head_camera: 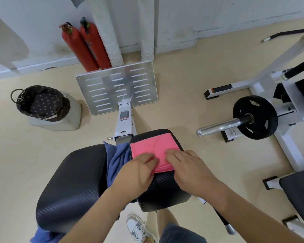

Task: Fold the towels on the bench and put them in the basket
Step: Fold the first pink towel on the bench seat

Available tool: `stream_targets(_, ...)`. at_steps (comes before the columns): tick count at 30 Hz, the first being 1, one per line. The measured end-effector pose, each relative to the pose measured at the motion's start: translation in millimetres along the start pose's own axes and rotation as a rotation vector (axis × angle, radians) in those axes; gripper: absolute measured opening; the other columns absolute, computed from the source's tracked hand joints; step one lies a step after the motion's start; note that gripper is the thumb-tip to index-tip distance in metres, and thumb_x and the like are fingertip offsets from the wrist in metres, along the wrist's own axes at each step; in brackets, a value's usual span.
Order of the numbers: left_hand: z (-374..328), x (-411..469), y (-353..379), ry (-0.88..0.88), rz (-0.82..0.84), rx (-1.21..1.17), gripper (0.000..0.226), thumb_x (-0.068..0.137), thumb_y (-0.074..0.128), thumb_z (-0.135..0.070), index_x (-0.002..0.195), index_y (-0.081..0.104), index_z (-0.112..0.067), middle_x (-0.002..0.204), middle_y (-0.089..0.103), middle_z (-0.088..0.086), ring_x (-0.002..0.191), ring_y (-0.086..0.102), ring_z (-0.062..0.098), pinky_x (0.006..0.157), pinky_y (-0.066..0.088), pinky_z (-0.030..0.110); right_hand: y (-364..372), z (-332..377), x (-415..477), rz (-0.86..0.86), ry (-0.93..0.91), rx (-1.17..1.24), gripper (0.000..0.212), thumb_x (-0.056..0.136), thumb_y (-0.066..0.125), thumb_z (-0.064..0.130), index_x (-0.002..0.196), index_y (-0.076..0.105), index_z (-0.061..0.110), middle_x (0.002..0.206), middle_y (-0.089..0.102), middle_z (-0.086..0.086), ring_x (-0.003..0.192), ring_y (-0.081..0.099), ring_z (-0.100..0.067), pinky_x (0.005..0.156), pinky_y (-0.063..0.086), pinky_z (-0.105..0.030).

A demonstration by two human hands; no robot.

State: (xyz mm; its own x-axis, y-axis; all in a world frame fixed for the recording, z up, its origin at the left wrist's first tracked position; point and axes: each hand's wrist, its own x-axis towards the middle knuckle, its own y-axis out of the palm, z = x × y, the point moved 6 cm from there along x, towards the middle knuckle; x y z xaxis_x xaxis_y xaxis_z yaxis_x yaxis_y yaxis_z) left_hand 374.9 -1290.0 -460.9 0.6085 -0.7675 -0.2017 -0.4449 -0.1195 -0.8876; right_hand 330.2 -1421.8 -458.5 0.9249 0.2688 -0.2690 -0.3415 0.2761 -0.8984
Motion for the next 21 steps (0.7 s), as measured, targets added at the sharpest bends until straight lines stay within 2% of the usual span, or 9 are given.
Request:
stream_targets(2, -0.3, -8.3, 2.6, 0.023, -0.004, 0.006, 0.034, 0.082, 0.051, -0.022, 0.110, 0.069, -0.020, 0.107, 0.070, 0.001, 0.092, 0.069, 0.018, 0.071, 0.057, 0.025, 2.0, 0.0, -2.0, -0.019, -0.007, -0.024, 0.053, 0.065, 0.071, 0.017, 0.116, 0.057, 0.023, 0.119, 0.067, 0.004, 0.107, 0.064, -0.014, 0.086, 0.050, -0.032)
stream_targets(3, 0.3, -12.5, 3.6, 0.027, -0.010, 0.001, 0.035, 0.079, 0.056, -0.020, 0.112, 0.068, -0.020, 0.108, 0.071, 0.000, 0.093, 0.069, 0.018, 0.072, 0.057, 0.026, 1.6, -1.0, -2.5, -0.044, -0.008, -0.047, 0.047, 0.068, 0.071, 0.019, 0.114, 0.062, 0.024, 0.115, 0.069, 0.006, 0.104, 0.065, -0.012, 0.087, 0.048, -0.032)
stream_targets(5, 1.8, -20.7, 5.1, 0.028, 0.001, -0.046, 0.040, 0.076, 0.062, -0.016, 0.116, 0.062, -0.021, 0.105, 0.071, 0.000, 0.089, 0.070, 0.019, 0.068, 0.059, 0.029, -2.3, -0.7, -4.6, -0.095, -0.020, -0.082, 0.030, 0.075, 0.059, 0.020, 0.104, 0.068, 0.025, 0.103, 0.072, 0.009, 0.092, 0.068, -0.009, 0.088, 0.041, -0.031)
stream_targets(7, 3.1, -26.2, 3.1, 0.016, 0.011, -0.079, 0.030, 0.086, 0.051, -0.022, 0.116, 0.054, -0.025, 0.094, 0.070, -0.002, 0.074, 0.067, 0.021, 0.057, 0.056, 0.031, -6.8, 0.8, -6.7, -0.105, -0.028, -0.099, 0.029, 0.078, 0.045, 0.021, 0.094, 0.068, 0.025, 0.086, 0.072, 0.011, 0.076, 0.067, -0.009, 0.089, 0.037, -0.030)
stream_targets(9, 4.3, -26.2, -2.7, -0.028, 0.007, -0.143, 0.031, 0.094, 0.034, -0.035, 0.114, 0.056, -0.026, 0.086, 0.068, -0.004, 0.069, 0.064, 0.022, 0.056, 0.052, 0.032, -11.9, 2.4, -6.4, -0.084, -0.034, -0.083, 0.030, 0.080, 0.039, 0.023, 0.090, 0.067, 0.026, 0.080, 0.069, 0.011, 0.071, 0.064, -0.010, 0.092, 0.036, -0.031)
stream_targets(11, 9.2, -21.0, -8.7, -0.098, 0.012, -0.235, 0.040, 0.095, 0.028, -0.043, 0.114, 0.058, -0.025, 0.087, 0.068, -0.004, 0.076, 0.063, 0.022, 0.066, 0.049, 0.033, -14.4, 0.7, -1.1, -0.024, -0.025, -0.002, 0.032, 0.086, 0.031, 0.028, 0.093, 0.063, 0.024, 0.082, 0.066, 0.009, 0.074, 0.061, -0.014, 0.092, 0.037, -0.033)
stream_targets(14, 25.4, -8.8, -14.8, -0.233, 0.026, -0.351, 0.030, 0.099, 0.038, -0.035, 0.120, 0.055, -0.023, 0.095, 0.067, -0.002, 0.087, 0.060, 0.018, 0.075, 0.043, 0.029, -20.1, -6.6, 12.6, 0.070, 0.062, 0.185, 0.032, 0.096, 0.028, 0.037, 0.103, 0.054, 0.020, 0.087, 0.063, 0.003, 0.077, 0.058, -0.022, 0.078, 0.046, -0.040)
stream_targets(17, 44.3, 1.1, -10.9, -0.392, 0.075, -0.449, 0.023, 0.100, 0.042, -0.028, 0.119, 0.054, -0.020, 0.100, 0.065, -0.001, 0.088, 0.056, 0.012, 0.073, 0.041, 0.023, -25.1, -18.7, 30.2, 0.052, 0.151, 0.259, 0.025, 0.101, 0.036, 0.035, 0.115, 0.048, 0.019, 0.097, 0.065, 0.000, 0.086, 0.061, -0.023, 0.075, 0.046, -0.035)
stream_targets(21, 55.8, 15.9, -2.9, -0.468, 0.122, -0.445, 0.019, 0.101, 0.040, -0.024, 0.106, 0.056, -0.013, 0.090, 0.058, -0.002, 0.082, 0.052, 0.013, 0.063, 0.033, 0.022, -15.2, -31.8, 51.4, 0.063, 0.275, 0.235, 0.022, 0.101, 0.036, 0.033, 0.113, 0.047, 0.018, 0.095, 0.064, -0.004, 0.083, 0.059, -0.024, 0.071, 0.045, -0.035)
